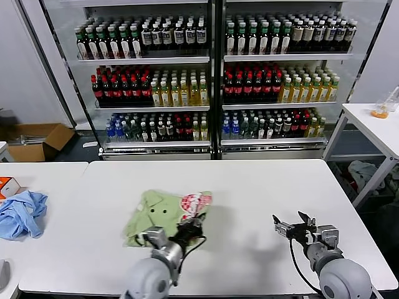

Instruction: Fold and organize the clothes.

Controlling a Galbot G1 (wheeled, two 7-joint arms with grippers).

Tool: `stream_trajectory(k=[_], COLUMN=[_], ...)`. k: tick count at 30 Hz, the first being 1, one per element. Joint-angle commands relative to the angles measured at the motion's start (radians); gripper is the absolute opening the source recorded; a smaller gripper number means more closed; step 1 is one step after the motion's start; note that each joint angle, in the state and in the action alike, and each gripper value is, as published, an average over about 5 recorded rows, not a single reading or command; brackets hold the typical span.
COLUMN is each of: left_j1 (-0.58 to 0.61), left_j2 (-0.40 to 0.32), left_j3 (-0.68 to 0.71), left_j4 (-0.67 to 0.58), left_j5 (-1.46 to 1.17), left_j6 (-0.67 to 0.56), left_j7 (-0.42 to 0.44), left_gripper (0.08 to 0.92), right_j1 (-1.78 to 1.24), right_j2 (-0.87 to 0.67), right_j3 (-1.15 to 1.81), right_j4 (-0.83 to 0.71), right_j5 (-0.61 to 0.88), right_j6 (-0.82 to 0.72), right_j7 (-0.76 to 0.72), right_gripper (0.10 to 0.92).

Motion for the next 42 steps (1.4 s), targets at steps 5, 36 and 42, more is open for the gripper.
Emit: stream_trajectory(k=[5,36,42], left_j1=[-0.109,0.308,0.312], left_j2=[-0.105,-0.003,-0.008], left_j3=[0.194,-0.324,-0.317], left_j4=[0.135,-0.193,-0.186], left_j5=[0.245,0.23,0.237], left_j6=[-0.132,-0.245,-0.243], left_j7=[0.051,0.005,0.0], left_gripper=[0.158,0.823,0.823], right_j1=[0.032,0.413,0.398], right_j2=[-0.001,0.302,0.306], right_j3=[-0.007,-0.454,-0.438], right_j4=[-0.009,-0.296,-0.314], right_j5=[0.021,0.232,0.234], right_j6=[0.022,0.025,0.021], right_j7=[-0.026,0.062,0.096], right_gripper=[0.823,0.823,0.78])
